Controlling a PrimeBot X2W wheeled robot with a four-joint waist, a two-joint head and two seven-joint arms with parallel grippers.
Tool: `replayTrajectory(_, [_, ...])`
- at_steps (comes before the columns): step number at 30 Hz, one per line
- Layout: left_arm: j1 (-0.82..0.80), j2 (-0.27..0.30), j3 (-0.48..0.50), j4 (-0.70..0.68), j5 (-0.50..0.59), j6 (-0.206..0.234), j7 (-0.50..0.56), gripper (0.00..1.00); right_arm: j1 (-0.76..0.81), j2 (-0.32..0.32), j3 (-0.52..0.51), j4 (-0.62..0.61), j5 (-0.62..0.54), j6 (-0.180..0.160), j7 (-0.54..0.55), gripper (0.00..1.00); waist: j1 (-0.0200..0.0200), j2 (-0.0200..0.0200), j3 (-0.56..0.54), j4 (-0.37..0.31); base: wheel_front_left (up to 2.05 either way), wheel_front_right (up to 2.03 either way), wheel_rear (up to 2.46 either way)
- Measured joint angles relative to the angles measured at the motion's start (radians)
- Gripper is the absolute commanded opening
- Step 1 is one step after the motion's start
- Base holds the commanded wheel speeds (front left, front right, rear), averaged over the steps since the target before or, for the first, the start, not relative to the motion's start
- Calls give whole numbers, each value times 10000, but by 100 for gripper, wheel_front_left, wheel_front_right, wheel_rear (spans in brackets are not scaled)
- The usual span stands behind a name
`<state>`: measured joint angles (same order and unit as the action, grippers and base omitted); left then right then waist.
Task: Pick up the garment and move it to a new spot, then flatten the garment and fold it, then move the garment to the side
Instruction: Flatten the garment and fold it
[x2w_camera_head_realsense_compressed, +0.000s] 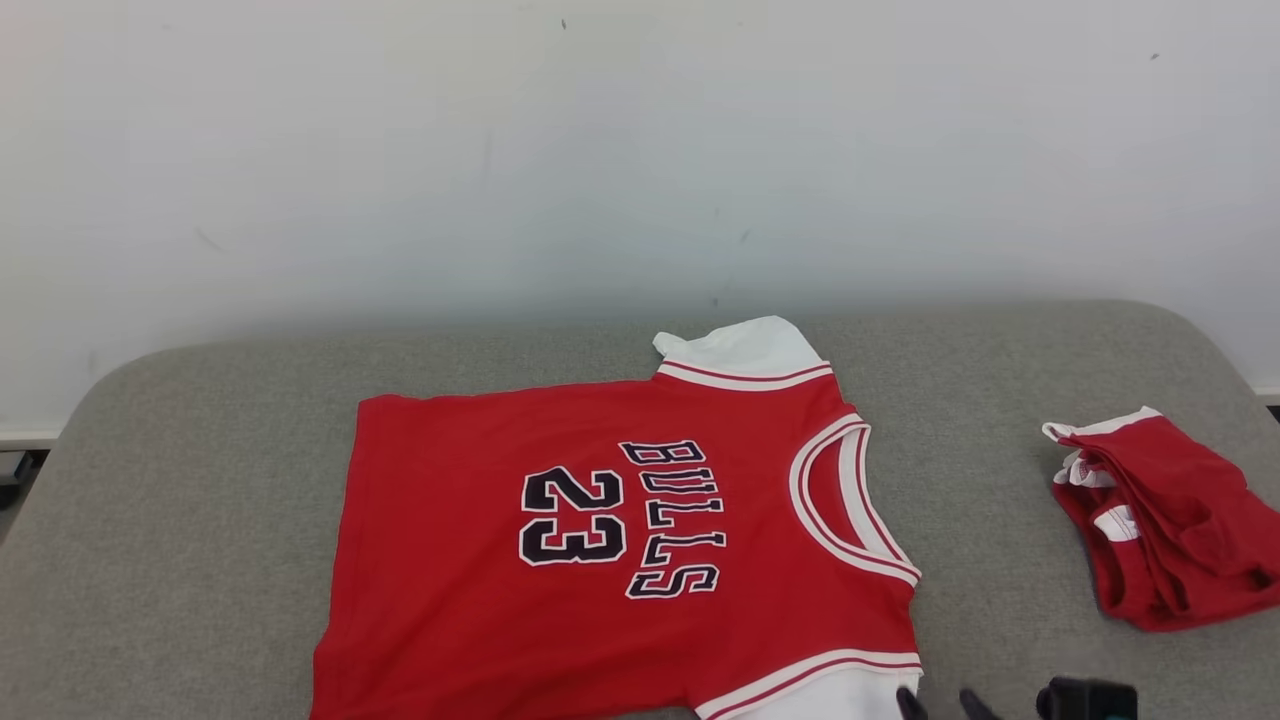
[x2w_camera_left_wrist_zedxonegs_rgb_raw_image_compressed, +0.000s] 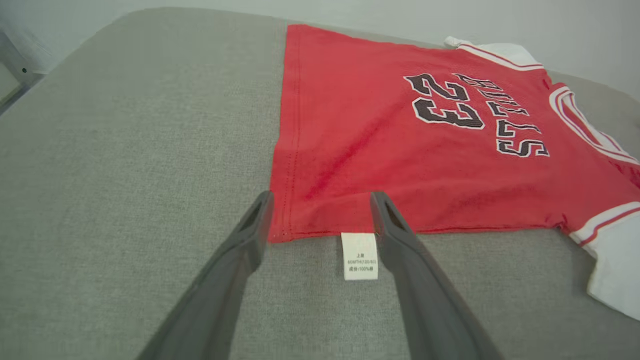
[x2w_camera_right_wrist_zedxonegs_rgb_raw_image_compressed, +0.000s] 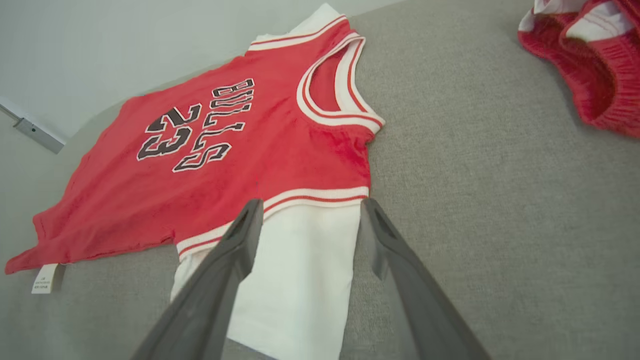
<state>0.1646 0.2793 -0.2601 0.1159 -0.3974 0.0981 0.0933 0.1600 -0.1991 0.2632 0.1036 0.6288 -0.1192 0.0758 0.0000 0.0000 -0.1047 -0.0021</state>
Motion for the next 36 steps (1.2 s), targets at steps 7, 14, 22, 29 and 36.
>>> replayTrajectory(7, [-517, -449, 313, 1225, -261, 163, 1218, 100, 131, 115, 497, 479, -426, -52, 1204, 100, 0, 0, 203, 76, 0, 0, 0])
replayTrajectory(14, [-1341, -487, 675, 2046, -261, 244, 1848, 100, -39, 468, 704, 901, -863, -54, 1944, 100, 1, 0, 450, 56, 0, 0, 0])
replayTrajectory(22, [-1949, -652, 828, 2984, -221, 251, 2330, 100, -185, 1034, 230, 1521, -1406, -54, 2247, 100, 1, 0, 646, -1, 0, 0, 0])
replayTrajectory(29, [-2338, -832, 836, 3682, -138, 253, 2495, 100, -255, 1212, -44, 1929, -1666, -54, 2514, 100, 0, 0, 736, -6, 0, 0, 0])
replayTrajectory(36, [-2601, -888, 830, 4149, -75, 253, 2495, 74, -372, 1354, -196, 2217, -1739, -52, 2644, 100, 0, -1, 792, -12, 0, 0, 0])
